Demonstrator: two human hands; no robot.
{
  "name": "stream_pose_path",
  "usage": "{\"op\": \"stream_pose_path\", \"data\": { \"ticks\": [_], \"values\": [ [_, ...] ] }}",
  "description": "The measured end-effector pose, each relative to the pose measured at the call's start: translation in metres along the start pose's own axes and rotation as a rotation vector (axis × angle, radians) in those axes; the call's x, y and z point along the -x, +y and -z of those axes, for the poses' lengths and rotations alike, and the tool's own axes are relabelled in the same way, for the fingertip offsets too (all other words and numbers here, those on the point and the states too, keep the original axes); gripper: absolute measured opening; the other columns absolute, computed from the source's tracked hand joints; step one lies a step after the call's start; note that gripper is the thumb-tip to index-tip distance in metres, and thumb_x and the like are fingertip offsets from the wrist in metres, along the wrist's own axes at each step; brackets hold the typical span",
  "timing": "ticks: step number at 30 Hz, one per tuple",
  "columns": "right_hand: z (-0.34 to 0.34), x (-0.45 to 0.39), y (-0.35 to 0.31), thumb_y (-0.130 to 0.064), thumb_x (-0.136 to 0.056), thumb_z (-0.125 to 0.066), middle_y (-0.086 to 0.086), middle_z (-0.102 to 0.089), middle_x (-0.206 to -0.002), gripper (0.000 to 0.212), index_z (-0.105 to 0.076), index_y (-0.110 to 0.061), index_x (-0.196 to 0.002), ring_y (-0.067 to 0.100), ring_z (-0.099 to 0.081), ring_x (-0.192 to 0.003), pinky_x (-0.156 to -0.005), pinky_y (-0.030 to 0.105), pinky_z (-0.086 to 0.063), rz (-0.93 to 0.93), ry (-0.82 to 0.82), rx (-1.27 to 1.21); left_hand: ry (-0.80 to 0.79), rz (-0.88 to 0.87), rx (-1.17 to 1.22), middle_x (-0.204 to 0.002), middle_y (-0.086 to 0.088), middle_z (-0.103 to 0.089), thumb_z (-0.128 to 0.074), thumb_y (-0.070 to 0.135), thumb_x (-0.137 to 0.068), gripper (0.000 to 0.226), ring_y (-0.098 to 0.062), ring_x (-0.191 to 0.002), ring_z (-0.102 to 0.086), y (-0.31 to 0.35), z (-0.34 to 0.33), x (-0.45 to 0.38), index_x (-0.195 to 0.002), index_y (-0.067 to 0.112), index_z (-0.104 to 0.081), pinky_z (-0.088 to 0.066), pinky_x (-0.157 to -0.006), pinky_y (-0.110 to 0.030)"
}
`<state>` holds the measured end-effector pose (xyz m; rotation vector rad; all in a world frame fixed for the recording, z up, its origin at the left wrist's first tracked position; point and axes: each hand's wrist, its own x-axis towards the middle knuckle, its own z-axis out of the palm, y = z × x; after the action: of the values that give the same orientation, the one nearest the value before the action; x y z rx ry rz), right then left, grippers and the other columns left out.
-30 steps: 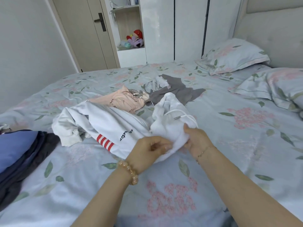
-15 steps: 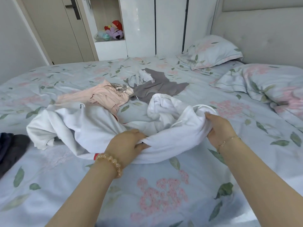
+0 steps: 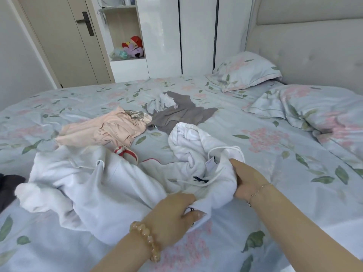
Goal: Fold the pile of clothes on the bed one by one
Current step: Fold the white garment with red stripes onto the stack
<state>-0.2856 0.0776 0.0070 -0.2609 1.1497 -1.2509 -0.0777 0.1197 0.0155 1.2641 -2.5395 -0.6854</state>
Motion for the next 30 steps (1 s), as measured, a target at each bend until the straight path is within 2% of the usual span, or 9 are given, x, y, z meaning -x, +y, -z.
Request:
{"op": "stream_pose_path", "data": {
  "ticks": [3, 6, 8, 11, 13, 16, 19, 25, 30],
  "values": [
    [0.014, -0.010, -0.007, -0.024, -0.087, -0.068, 0.017, -0.070, -0.102, 0.030, -0.067, -0.003, -0.108, 0.031, -0.066, -0.095, -0.084, 0.042, -0.054, 0.095, 0.086, 0.043, -0.192, -0.023, -0.032, -0.067, 0.010, -0.042, -0.052, 0.033, -0.097, 0.026, 0.000, -0.061, -0.042, 0.014, 0.011, -0.013, -0.074, 0.023, -0.045, -0.030, -0.060, -0.014],
    [0.023, -0.016, -0.006, -0.020, -0.086, -0.070, 0.018, -0.068, -0.109, 0.033, -0.065, -0.002, -0.113, 0.033, -0.064, -0.106, -0.096, 0.047, -0.050, 0.152, 0.115, 0.082, -0.336, 0.079, 0.041, -0.084, 0.018, -0.058, -0.061, 0.028, -0.092, 0.015, 0.017, -0.060, -0.051, 0.011, 0.040, -0.041, -0.103, 0.021, -0.068, -0.035, -0.060, -0.001],
    [0.028, -0.020, -0.006, -0.020, -0.085, -0.070, 0.018, -0.069, -0.109, 0.035, -0.065, -0.001, -0.115, 0.033, -0.064, -0.105, -0.098, 0.048, -0.050, 0.161, 0.114, 0.121, -0.239, 0.147, 0.024, -0.090, 0.015, -0.062, -0.063, 0.025, -0.091, 0.015, 0.014, -0.068, -0.054, -0.005, 0.059, -0.070, -0.104, 0.021, -0.069, -0.039, -0.065, -0.002],
    [0.031, -0.026, -0.004, -0.026, -0.083, -0.072, 0.018, -0.069, -0.107, 0.043, -0.063, -0.002, -0.118, 0.034, -0.065, -0.100, -0.095, 0.051, -0.051, 0.166, 0.130, 0.299, -0.030, 0.290, 0.094, -0.109, -0.001, -0.067, -0.063, 0.023, -0.091, 0.008, -0.009, -0.092, -0.059, -0.040, 0.073, -0.113, -0.098, 0.022, -0.067, -0.049, -0.083, -0.025],
    [0.032, -0.030, -0.006, -0.026, -0.083, -0.071, 0.018, -0.068, -0.108, 0.043, -0.062, -0.003, -0.118, 0.033, -0.065, -0.101, -0.095, 0.051, -0.051, 0.164, 0.129, 0.358, -0.017, 0.425, 0.090, -0.130, -0.007, -0.058, -0.064, 0.032, -0.090, 0.036, -0.018, -0.113, -0.055, -0.059, 0.068, -0.133, -0.122, 0.016, -0.060, -0.046, -0.096, -0.032],
    [0.033, -0.036, -0.007, -0.031, -0.078, -0.072, 0.017, -0.068, -0.110, 0.052, -0.061, -0.005, -0.122, 0.033, -0.065, -0.101, -0.095, 0.050, -0.052, 0.159, 0.107, 0.384, -0.253, 0.531, -0.127, -0.146, -0.004, -0.039, -0.056, 0.069, -0.080, 0.084, -0.024, -0.132, -0.041, -0.072, 0.044, -0.144, -0.146, 0.021, -0.035, -0.033, -0.110, -0.036],
    [0.035, -0.043, -0.007, -0.028, -0.087, -0.068, 0.017, -0.067, -0.110, 0.042, -0.060, -0.004, -0.120, 0.033, -0.064, -0.102, -0.096, 0.049, -0.051, 0.160, 0.092, 0.384, -0.272, 0.455, -0.238, -0.140, -0.003, -0.044, -0.050, 0.079, -0.074, 0.083, -0.026, -0.126, -0.044, -0.070, 0.021, -0.144, -0.139, 0.027, -0.043, -0.036, -0.107, -0.038],
    [0.040, -0.045, -0.008, -0.036, -0.096, -0.057, 0.017, -0.062, -0.123, 0.048, -0.055, -0.002, -0.129, 0.033, -0.061, -0.110, -0.095, 0.047, -0.050, 0.141, 0.176, 0.043, -0.141, 0.406, 0.278, -0.123, -0.004, -0.065, -0.053, 0.068, -0.080, 0.067, -0.020, -0.111, -0.061, -0.066, 0.026, -0.135, -0.121, 0.016, -0.063, -0.042, -0.105, -0.038],
    [0.020, 0.002, 0.014, -0.058, -0.094, -0.042, 0.011, -0.069, -0.117, 0.056, -0.065, -0.016, -0.122, 0.025, -0.068, -0.105, -0.086, 0.038, -0.053, 0.031, -0.298, -0.140, 0.142, 0.392, 0.701, -0.113, -0.001, -0.068, -0.053, 0.050, -0.092, 0.030, -0.016, -0.102, -0.064, -0.036, 0.073, -0.128, -0.104, 0.024, -0.062, -0.048, -0.095, -0.034]
  ]
}}
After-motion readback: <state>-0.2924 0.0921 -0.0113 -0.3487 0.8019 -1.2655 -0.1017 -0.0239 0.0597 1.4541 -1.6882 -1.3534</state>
